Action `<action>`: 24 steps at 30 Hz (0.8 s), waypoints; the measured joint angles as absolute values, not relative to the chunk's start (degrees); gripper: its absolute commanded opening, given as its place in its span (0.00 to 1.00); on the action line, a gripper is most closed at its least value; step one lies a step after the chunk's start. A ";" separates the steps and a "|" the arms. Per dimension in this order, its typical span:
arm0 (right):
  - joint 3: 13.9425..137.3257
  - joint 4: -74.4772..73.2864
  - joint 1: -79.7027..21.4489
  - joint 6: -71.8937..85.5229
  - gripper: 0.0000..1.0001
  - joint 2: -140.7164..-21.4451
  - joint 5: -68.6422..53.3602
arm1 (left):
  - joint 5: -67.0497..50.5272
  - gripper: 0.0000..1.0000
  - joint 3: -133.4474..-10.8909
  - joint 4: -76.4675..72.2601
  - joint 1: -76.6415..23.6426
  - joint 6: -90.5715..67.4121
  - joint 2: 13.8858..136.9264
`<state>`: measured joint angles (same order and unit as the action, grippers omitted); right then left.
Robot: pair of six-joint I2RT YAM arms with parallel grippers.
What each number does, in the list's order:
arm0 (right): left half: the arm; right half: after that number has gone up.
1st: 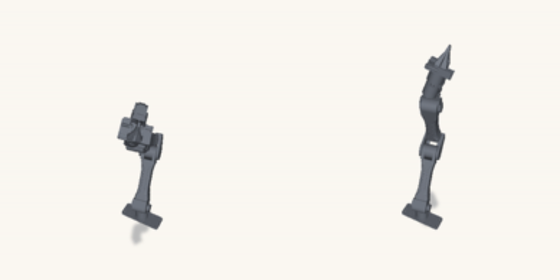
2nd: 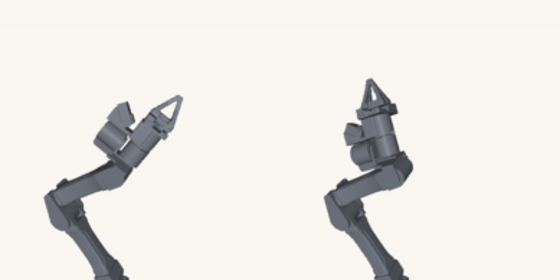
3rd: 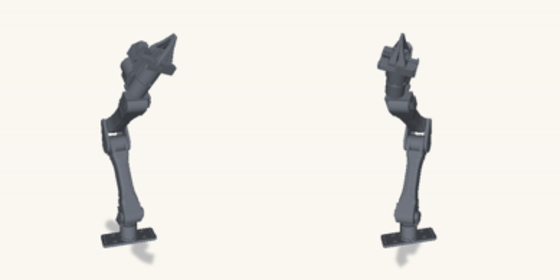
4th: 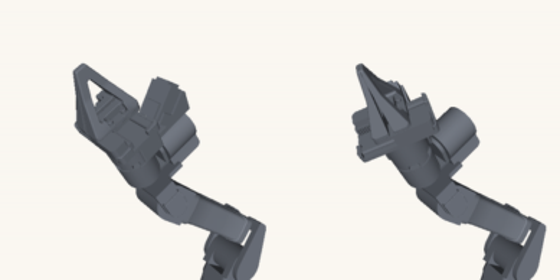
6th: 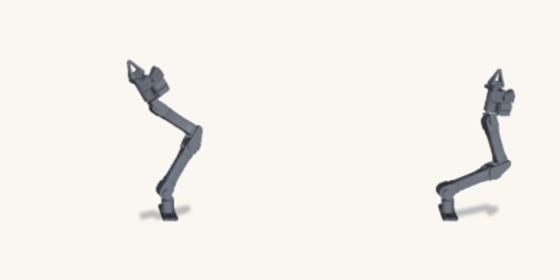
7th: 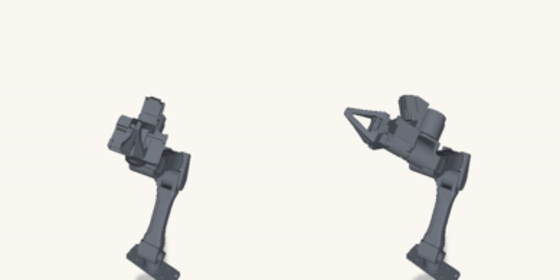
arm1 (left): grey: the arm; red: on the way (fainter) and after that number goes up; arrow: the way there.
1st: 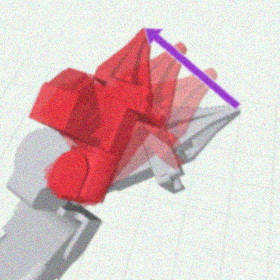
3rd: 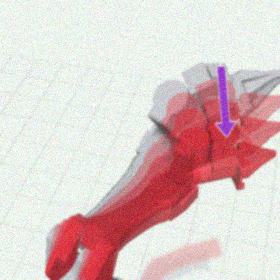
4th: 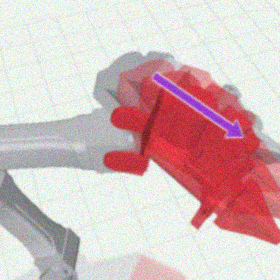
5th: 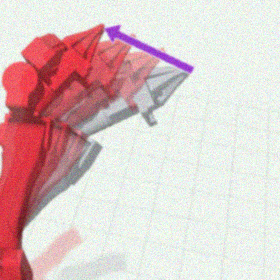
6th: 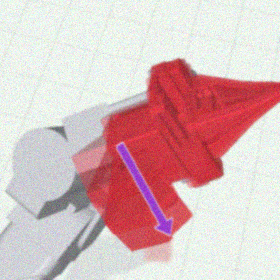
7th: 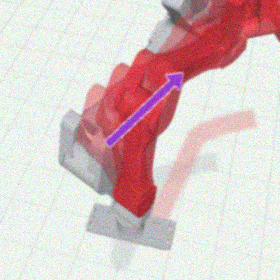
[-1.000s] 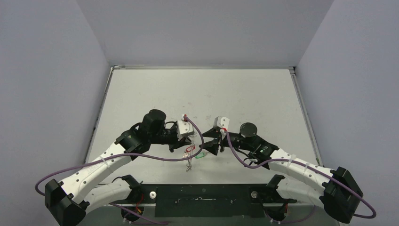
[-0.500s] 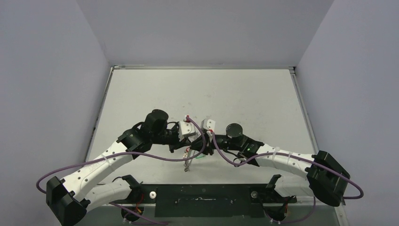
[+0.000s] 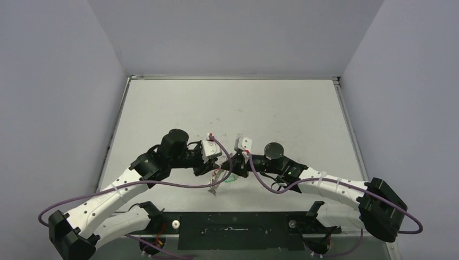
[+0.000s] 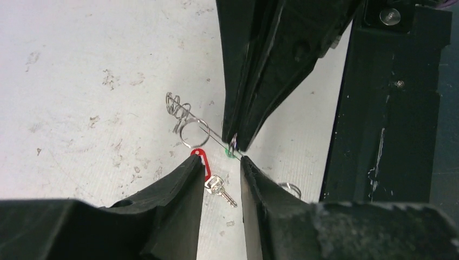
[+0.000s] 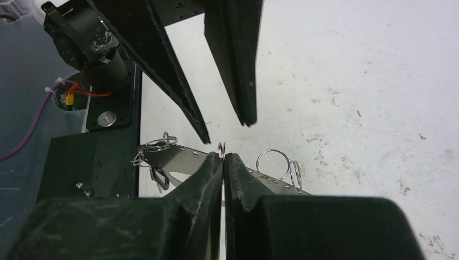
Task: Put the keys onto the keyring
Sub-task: Adjust the keyring.
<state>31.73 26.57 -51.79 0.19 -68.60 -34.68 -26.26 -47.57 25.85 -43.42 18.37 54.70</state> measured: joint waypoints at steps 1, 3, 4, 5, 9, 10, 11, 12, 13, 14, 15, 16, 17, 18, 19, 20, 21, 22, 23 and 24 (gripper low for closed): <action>30.94 27.20 -51.46 0.23 0.00 -67.64 -34.68 | -26.04 0.32 -46.70 24.93 -43.44 17.96 53.47; 29.23 28.53 -50.87 0.71 0.00 -65.93 -34.65 | -25.56 0.33 -44.49 22.92 -43.46 16.78 50.74; 28.34 29.26 -50.61 0.89 0.00 -65.14 -34.68 | -25.32 0.34 -43.07 21.85 -43.46 16.03 49.12; 27.55 30.13 -50.54 1.13 0.00 -64.53 -34.68 | -25.08 0.34 -41.41 20.40 -43.46 15.29 47.42; 25.21 33.56 -50.26 2.48 0.00 -62.96 -34.98 | -24.75 0.35 -34.44 14.02 -43.46 11.84 41.08; 24.82 34.54 -50.26 2.90 0.00 -62.78 -35.16 | -24.93 0.35 -32.60 11.77 -43.46 10.68 39.66; 24.53 35.51 -50.26 3.36 0.00 -62.67 -35.40 | -25.15 0.35 -30.89 9.37 -43.46 9.50 38.48; 24.23 36.80 -50.26 3.84 0.00 -62.59 -35.64 | -25.41 0.35 -29.28 6.68 -43.46 8.40 37.50; 24.03 38.09 -50.26 4.36 0.00 -62.57 -35.99 | -25.61 0.35 -27.83 4.14 -43.46 7.35 36.71; 23.79 39.83 -50.26 5.10 0.00 -62.54 -36.40 | -25.78 0.36 -26.46 1.45 -43.46 6.17 36.01; 23.64 40.84 -50.26 5.43 0.00 -62.52 -36.60 | -25.89 0.36 -25.10 -1.41 -43.46 5.08 35.46; 23.49 42.06 -50.26 6.00 0.00 -62.52 -36.86 | -25.96 0.36 -23.88 -4.05 -43.46 4.14 35.00; 23.35 43.16 -50.26 6.59 0.00 -62.52 -37.06 | -25.98 0.36 -22.90 -6.33 -43.46 3.07 34.68; 23.33 43.99 -50.26 7.01 0.00 -62.52 -37.26 | -26.04 0.36 -22.15 -8.34 -43.48 2.07 34.54; 23.33 44.71 -50.26 7.38 0.00 -62.52 -37.41 | -26.15 0.36 -21.74 -9.93 -43.48 1.45 34.54; 23.33 45.47 -50.26 7.84 0.00 -62.52 -37.56 | -26.33 0.36 -21.34 -11.73 -43.46 0.58 34.57; 23.33 46.19 -50.28 8.23 0.00 -62.52 -37.69 | -26.46 0.36 -21.04 -13.41 -43.46 -0.08 34.63; 23.33 46.78 -50.26 8.47 0.00 -62.52 -37.85 | -26.70 0.35 -20.82 -15.11 -43.46 -0.91 34.70; 23.33 47.33 -50.26 8.73 0.00 -62.52 -37.95 | -26.85 0.35 -20.78 -16.25 -43.46 -1.37 34.79; 23.33 47.79 -50.26 8.97 0.00 -62.52 -37.98 | -27.03 0.35 -20.71 -17.61 -43.46 -1.98 34.96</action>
